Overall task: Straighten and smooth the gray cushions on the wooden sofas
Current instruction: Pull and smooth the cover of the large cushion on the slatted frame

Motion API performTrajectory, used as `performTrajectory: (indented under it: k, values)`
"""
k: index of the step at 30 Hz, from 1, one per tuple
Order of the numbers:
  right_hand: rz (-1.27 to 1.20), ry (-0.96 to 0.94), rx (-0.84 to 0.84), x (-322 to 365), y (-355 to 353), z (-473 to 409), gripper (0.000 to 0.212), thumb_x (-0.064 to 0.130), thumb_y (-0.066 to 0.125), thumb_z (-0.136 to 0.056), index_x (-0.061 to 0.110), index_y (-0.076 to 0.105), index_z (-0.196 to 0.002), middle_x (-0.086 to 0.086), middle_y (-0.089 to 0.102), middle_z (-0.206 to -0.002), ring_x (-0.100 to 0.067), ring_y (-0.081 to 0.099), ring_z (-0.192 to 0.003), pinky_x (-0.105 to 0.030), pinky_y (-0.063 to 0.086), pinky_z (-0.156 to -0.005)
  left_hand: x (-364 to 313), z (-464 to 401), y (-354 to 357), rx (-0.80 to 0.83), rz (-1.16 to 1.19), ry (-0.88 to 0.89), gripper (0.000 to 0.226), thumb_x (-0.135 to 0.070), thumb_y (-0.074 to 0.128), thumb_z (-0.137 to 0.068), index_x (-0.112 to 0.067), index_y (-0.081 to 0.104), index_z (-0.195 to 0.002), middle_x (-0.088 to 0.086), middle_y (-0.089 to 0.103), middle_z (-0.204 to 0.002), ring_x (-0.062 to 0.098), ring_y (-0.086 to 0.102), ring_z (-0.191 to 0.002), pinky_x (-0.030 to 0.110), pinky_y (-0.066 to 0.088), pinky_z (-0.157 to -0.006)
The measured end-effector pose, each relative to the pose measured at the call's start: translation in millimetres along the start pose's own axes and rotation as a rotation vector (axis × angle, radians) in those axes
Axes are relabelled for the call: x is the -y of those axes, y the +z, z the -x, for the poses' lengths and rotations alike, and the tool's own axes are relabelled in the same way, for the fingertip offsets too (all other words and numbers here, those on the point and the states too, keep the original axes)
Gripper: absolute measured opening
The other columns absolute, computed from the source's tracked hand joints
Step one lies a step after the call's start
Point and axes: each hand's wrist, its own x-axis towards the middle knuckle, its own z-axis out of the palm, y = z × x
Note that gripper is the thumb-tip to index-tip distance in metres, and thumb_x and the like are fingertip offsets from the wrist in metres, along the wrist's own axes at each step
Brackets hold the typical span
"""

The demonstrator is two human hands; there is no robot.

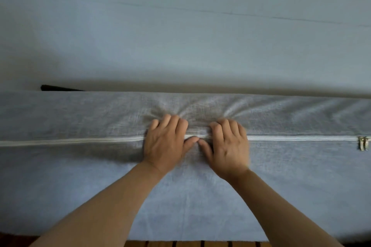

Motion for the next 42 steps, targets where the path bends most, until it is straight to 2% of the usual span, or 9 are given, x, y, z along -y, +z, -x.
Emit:
performTrajectory:
  k: [8, 15, 22, 26, 30, 34, 37, 39, 42]
  values:
    - [0.086, -0.076, -0.061, -5.5, 12.4, -24.6, 0.037, 0.030, 0.036, -0.096, 0.011, 0.052, -0.069, -0.004, 0.051, -0.065, -0.023, 0.044, -0.059, -0.032, 0.025, -0.058, 7.6, -15.1, 11.5, -0.084, 0.155, 0.118, 0.037, -0.038, 0.044, -0.094, -0.017, 0.053, -0.064, 0.001, 0.051, -0.057, 0.021, 0.051, -0.053, 0.030, 0.035, -0.047]
    - [0.064, -0.132, -0.055, -21.0, 25.2, -45.5, 0.052, 0.034, 0.028, -0.102, 0.015, 0.053, -0.059, 0.002, 0.049, -0.047, -0.020, 0.046, -0.035, -0.020, 0.022, -0.042, 17.2, -33.4, 25.5, -0.059, 0.226, 0.219, 0.040, -0.035, 0.041, -0.094, -0.015, 0.053, -0.062, 0.000, 0.050, -0.050, 0.021, 0.050, -0.039, 0.021, 0.028, -0.038]
    - [0.119, -0.199, -0.093, -50.1, 32.6, -69.3, 0.059, 0.036, 0.022, -0.103, 0.014, 0.051, -0.057, 0.001, 0.050, -0.042, -0.022, 0.044, -0.028, -0.017, 0.018, -0.040, 19.7, -67.9, 56.9, -0.124, 0.285, 0.290, 0.041, -0.034, 0.042, -0.094, -0.013, 0.057, -0.062, -0.001, 0.050, -0.047, 0.019, 0.048, -0.036, 0.019, 0.025, -0.040]
    - [0.156, -0.126, -0.113, -50.8, 44.8, -73.8, 0.046, 0.033, 0.037, -0.095, 0.013, 0.052, -0.057, 0.001, 0.050, -0.042, -0.023, 0.046, -0.028, -0.017, 0.020, -0.042, 25.8, -76.3, 72.4, -0.165, 0.302, 0.316, 0.040, -0.034, 0.043, -0.094, -0.014, 0.054, -0.061, -0.001, 0.048, -0.047, 0.018, 0.046, -0.035, 0.019, 0.025, -0.039]
    - [0.173, -0.064, -0.125, -45.9, 48.2, -71.1, 0.044, 0.032, 0.039, -0.095, 0.013, 0.051, -0.058, 0.000, 0.049, -0.043, -0.023, 0.047, -0.031, -0.018, 0.019, -0.044, 25.1, -72.4, 73.8, -0.171, 0.299, 0.287, 0.040, -0.035, 0.043, -0.094, -0.014, 0.054, -0.063, 0.000, 0.048, -0.050, 0.019, 0.045, -0.039, 0.021, 0.024, -0.042]
    - [0.146, -0.047, -0.164, -39.3, 44.4, -61.3, 0.041, 0.030, 0.039, -0.097, 0.013, 0.051, -0.061, -0.002, 0.049, -0.050, -0.025, 0.047, -0.040, -0.023, 0.023, -0.047, 17.8, -60.2, 60.5, -0.184, 0.241, 0.183, 0.035, -0.039, 0.046, -0.094, -0.014, 0.055, -0.072, 0.002, 0.053, -0.063, 0.020, 0.048, -0.055, 0.027, 0.026, -0.051]
    - [0.146, -0.023, -0.170, -34.9, 40.2, -52.2, 0.036, 0.029, 0.038, -0.097, 0.011, 0.051, -0.069, -0.007, 0.052, -0.064, -0.027, 0.047, -0.055, -0.031, 0.029, -0.053, 19.0, -37.1, 50.6, -0.142, 0.214, 0.092, 0.031, -0.043, 0.047, -0.090, -0.013, 0.054, -0.092, 0.006, 0.055, -0.088, 0.022, 0.048, -0.078, 0.032, 0.031, -0.066]
    - [0.145, -0.040, -0.140, -30.5, 37.3, -42.0, 0.030, 0.030, 0.040, -0.096, 0.008, 0.051, -0.078, -0.012, 0.053, -0.076, -0.028, 0.044, -0.069, -0.036, 0.029, -0.061, 28.6, -7.4, 48.6, -0.059, 0.170, 0.117, 0.048, -0.044, 0.052, -0.085, -0.013, 0.048, -0.121, 0.008, 0.050, -0.120, 0.026, 0.048, -0.107, 0.040, 0.033, -0.091]
    - [0.125, -0.105, -0.019, -12.9, 40.7, -18.7, 0.044, 0.037, 0.048, -0.090, 0.001, 0.056, -0.115, -0.021, 0.057, -0.114, -0.035, 0.046, -0.103, -0.047, 0.035, -0.088, 57.8, 46.9, 44.4, 0.116, 0.018, 0.188, 0.088, -0.043, 0.069, -0.072, -0.020, 0.027, -0.146, 0.001, 0.017, -0.158, 0.020, 0.014, -0.145, 0.050, 0.013, -0.110]
